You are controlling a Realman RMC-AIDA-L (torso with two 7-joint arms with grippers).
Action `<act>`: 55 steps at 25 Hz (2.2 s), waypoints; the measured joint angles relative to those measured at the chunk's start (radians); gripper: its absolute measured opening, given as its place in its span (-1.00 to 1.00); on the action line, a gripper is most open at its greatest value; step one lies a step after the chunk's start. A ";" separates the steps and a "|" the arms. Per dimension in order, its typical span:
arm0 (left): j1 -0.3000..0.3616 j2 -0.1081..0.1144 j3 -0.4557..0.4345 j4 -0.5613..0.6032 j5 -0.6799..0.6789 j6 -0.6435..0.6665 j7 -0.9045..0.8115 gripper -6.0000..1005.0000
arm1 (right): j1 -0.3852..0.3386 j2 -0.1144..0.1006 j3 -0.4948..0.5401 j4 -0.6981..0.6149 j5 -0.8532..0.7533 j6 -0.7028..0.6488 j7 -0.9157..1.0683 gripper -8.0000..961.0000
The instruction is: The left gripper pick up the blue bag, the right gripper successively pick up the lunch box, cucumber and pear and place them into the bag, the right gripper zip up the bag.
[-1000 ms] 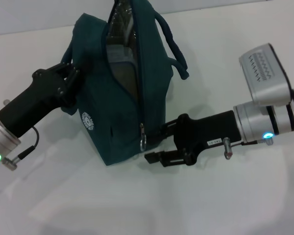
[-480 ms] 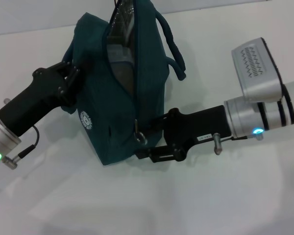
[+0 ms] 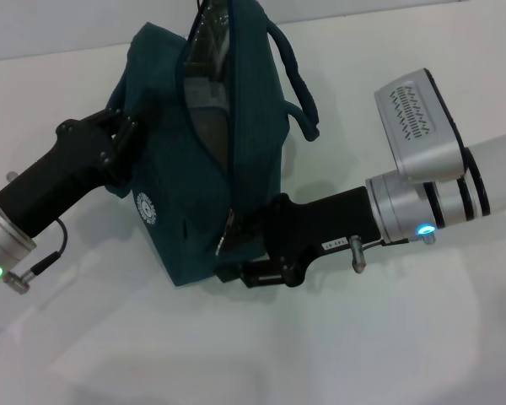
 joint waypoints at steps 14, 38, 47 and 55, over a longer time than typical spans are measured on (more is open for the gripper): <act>0.000 0.000 0.000 0.000 0.005 0.001 0.000 -0.81 | -0.042 -0.002 0.005 -0.010 0.047 0.017 -0.013 -0.61; 0.017 0.005 0.011 0.000 0.004 0.063 0.000 -0.52 | -0.074 -0.002 0.007 -0.012 0.214 -0.075 -0.270 -0.94; 0.041 0.003 0.004 -0.010 -0.062 0.074 -0.003 0.05 | -0.096 0.000 -0.007 -0.018 0.312 -0.120 -0.434 -0.94; 0.069 0.002 0.010 -0.042 -0.183 0.094 0.020 0.78 | -0.096 0.000 -0.007 -0.011 0.317 -0.119 -0.463 -0.94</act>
